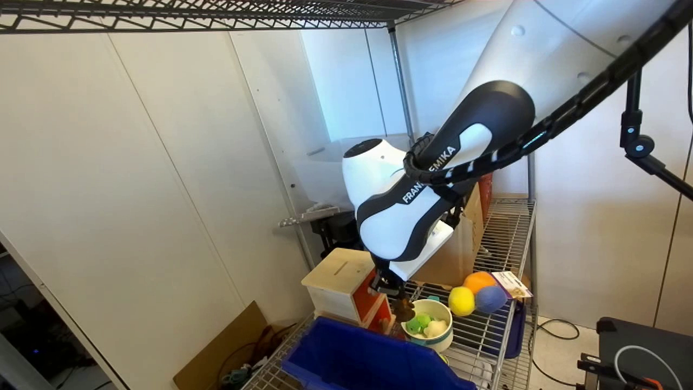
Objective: Move the brown toy from the bowl to the blue trailer
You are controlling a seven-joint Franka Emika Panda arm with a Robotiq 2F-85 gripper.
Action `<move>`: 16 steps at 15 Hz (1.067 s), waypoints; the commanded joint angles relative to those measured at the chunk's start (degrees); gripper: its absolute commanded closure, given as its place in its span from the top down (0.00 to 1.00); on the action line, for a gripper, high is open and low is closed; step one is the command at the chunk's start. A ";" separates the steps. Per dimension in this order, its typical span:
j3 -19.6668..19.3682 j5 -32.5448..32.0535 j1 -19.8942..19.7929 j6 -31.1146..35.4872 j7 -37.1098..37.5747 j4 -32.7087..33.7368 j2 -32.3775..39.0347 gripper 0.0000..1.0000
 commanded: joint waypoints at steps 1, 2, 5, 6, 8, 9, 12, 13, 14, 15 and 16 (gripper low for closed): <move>-0.83 -2.93 2.15 1.88 2.36 -5.84 -5.88 0.00; -0.80 -3.72 2.56 1.78 2.90 -6.64 -6.90 0.00; -0.75 -6.10 3.66 2.59 4.67 -9.11 -9.99 0.00; -0.52 -6.16 3.77 2.73 5.19 -9.69 -10.82 0.00; 0.22 -5.45 3.67 3.41 5.11 -11.14 -12.36 0.00; 0.75 -4.73 3.49 3.73 4.53 -11.87 -13.16 0.00; 2.15 -3.29 3.14 4.88 3.58 -13.63 -14.85 0.00; 2.76 -2.55 2.95 5.37 3.03 -14.25 -15.29 0.00; 3.39 -1.71 2.74 5.92 2.43 -14.71 -15.58 0.00; 4.10 -0.45 2.48 6.41 1.56 -15.13 -15.83 0.00; 4.77 0.82 2.26 6.67 0.62 -15.42 -15.93 0.00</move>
